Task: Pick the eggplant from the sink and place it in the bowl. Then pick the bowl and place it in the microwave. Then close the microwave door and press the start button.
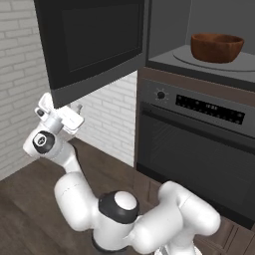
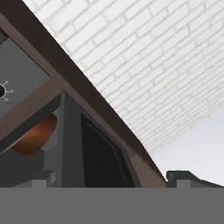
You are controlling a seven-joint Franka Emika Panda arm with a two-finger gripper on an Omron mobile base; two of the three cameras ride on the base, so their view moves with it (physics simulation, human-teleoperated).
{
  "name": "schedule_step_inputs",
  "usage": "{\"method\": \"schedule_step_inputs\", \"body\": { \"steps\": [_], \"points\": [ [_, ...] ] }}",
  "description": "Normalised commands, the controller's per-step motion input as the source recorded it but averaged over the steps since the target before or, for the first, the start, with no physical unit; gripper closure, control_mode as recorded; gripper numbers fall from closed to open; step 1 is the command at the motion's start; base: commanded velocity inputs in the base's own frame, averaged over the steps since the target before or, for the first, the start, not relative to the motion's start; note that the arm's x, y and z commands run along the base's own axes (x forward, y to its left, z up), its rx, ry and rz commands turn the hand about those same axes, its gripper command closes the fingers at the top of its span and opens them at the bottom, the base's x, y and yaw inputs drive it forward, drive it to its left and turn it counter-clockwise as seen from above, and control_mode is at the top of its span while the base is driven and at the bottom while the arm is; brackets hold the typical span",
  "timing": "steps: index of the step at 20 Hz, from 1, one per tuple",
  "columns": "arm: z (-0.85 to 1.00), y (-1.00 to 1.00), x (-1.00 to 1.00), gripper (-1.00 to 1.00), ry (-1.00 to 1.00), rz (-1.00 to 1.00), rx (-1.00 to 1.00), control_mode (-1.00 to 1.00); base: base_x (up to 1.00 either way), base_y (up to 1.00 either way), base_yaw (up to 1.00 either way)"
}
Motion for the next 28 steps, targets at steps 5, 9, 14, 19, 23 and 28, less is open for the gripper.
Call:
{"method": "schedule_step_inputs", "body": {
  "steps": [5, 9, 14, 19, 23, 28],
  "points": [
    [-0.18, 0.02, 0.76, -1.0, -0.01, 0.01, -0.04, -1.0, 0.0, 0.0, 0.0],
    [-0.02, 0.06, 0.44, -1.0, -0.11, 0.0, -0.05, -1.0, 0.0, 0.0, 0.0],
    [0.53, -0.16, 0.01, -1.0, -0.11, 0.0, 0.01, -1.0, 0.0, 0.0, 0.0],
    [0.57, -0.52, -0.01, -1.0, -0.12, 0.0, 0.07, -1.0, 0.0, 0.0, 0.0],
    [0.45, -0.58, -0.13, -1.0, -0.16, 0.0, 0.08, -1.0, 0.0, 0.0, 0.0],
    [0.36, -0.79, -0.52, -1.0, -0.28, 0.02, 0.11, -1.0, 0.0, 0.0, 0.0]
  ]
}}
